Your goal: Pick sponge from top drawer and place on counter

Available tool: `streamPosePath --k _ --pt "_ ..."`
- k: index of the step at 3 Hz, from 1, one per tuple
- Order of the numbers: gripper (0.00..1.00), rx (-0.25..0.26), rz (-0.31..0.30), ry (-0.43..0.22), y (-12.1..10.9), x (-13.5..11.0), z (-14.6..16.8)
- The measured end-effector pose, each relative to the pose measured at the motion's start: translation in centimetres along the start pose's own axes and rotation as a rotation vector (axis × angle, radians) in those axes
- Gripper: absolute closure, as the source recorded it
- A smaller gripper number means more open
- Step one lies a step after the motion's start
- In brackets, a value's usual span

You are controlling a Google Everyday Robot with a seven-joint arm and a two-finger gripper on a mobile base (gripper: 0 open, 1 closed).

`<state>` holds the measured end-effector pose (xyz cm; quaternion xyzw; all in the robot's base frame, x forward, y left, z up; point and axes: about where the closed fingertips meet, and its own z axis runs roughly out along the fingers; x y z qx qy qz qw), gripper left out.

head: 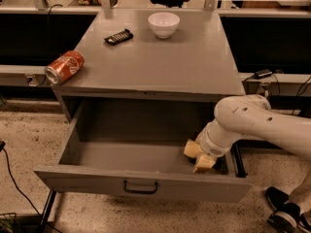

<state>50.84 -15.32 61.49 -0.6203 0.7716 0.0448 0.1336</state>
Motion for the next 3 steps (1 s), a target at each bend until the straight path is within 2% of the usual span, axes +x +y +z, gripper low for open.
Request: streamPosePath --k 1,2,3 --pt "0.30 0.007 0.028 -0.002 -0.6 1.7 0.7" --pt "0.46 0.008 0.052 -0.010 -0.9 2.8 1.0" --pt "0.70 0.022 0.072 -0.048 -1.3 3.0 -0.1"
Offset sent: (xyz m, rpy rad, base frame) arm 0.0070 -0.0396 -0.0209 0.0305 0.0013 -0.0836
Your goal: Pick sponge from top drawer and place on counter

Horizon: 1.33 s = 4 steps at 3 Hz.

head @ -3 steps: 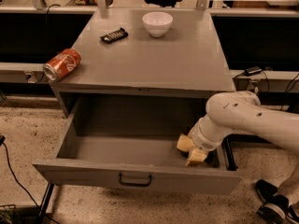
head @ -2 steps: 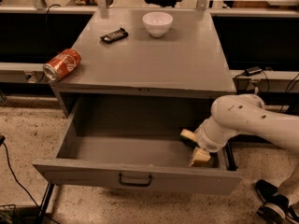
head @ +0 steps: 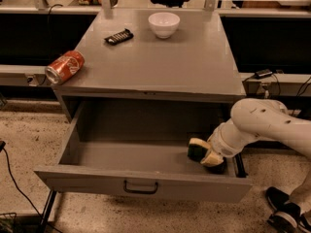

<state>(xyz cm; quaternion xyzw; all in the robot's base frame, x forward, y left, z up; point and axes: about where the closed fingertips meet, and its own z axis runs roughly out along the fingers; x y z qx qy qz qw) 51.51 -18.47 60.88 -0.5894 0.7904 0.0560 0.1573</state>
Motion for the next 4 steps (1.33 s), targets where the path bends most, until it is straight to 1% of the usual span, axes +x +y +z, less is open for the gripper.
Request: streamPosePath --k 1,2,3,4 --pt "0.93 0.030 0.016 -0.104 -0.6 -0.9 -3.1" --pt "1.00 0.070 -0.004 -0.183 -0.4 -2.6 -7.8" --pt "1.00 0.106 -0.054 -0.192 -0.5 -4.7 -12.9" --pt "1.00 0.125 -0.128 -0.149 -1.7 -6.8 -17.6"
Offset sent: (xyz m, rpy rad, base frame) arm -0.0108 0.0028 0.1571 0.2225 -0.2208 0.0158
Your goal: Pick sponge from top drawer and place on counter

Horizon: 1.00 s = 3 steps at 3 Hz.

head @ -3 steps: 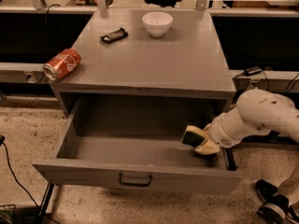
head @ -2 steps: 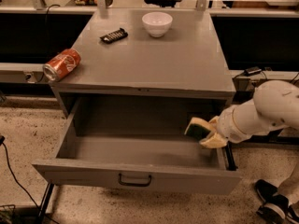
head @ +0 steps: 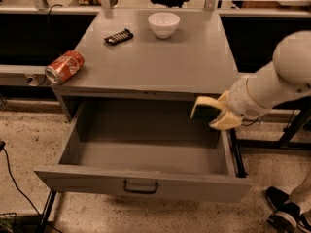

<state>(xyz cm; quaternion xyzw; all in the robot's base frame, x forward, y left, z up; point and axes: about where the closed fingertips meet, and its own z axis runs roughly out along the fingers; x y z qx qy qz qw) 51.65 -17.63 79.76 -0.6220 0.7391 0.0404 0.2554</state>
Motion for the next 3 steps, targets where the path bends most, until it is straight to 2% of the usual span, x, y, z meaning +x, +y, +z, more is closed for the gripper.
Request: streamPosePath --k 1,2,3 --pt "1.00 -0.001 -0.067 0.050 -2.6 -1.9 -2.9" --pt "1.00 0.022 -0.114 0.113 -7.1 -2.9 -4.1" --pt "1.00 0.094 -0.129 0.184 -11.3 -2.3 -3.8"
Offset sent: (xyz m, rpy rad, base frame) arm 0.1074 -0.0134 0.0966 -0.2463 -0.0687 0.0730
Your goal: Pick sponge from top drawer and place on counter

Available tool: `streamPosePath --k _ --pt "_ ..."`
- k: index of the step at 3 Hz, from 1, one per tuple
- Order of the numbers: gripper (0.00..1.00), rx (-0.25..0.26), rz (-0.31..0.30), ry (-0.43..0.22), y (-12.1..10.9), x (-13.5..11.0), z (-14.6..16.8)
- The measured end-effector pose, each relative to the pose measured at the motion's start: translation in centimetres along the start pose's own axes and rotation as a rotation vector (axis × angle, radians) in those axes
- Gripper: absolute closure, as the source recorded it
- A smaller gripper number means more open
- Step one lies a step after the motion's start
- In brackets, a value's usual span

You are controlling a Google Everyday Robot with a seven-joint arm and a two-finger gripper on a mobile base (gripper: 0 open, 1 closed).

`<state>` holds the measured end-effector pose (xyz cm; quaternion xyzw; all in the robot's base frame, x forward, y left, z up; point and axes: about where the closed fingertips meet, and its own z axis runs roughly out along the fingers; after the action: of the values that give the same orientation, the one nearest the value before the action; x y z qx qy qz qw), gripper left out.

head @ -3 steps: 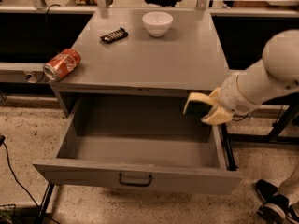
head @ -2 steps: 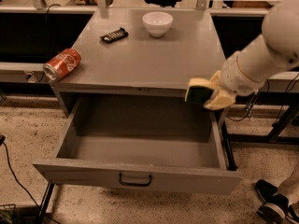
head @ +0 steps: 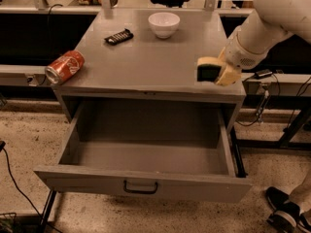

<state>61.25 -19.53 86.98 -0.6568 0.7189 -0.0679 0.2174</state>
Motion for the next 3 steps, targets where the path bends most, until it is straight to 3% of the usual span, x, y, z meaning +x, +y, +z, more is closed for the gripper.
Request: streamPosePath --k 1,2,3 --pt "1.00 0.085 0.008 0.014 -3.9 0.6 1.3" --pt "1.00 0.138 0.019 -0.004 -7.0 0.2 2.6" --pt "0.83 0.177 0.009 -0.018 -9.8 -1.1 3.8"
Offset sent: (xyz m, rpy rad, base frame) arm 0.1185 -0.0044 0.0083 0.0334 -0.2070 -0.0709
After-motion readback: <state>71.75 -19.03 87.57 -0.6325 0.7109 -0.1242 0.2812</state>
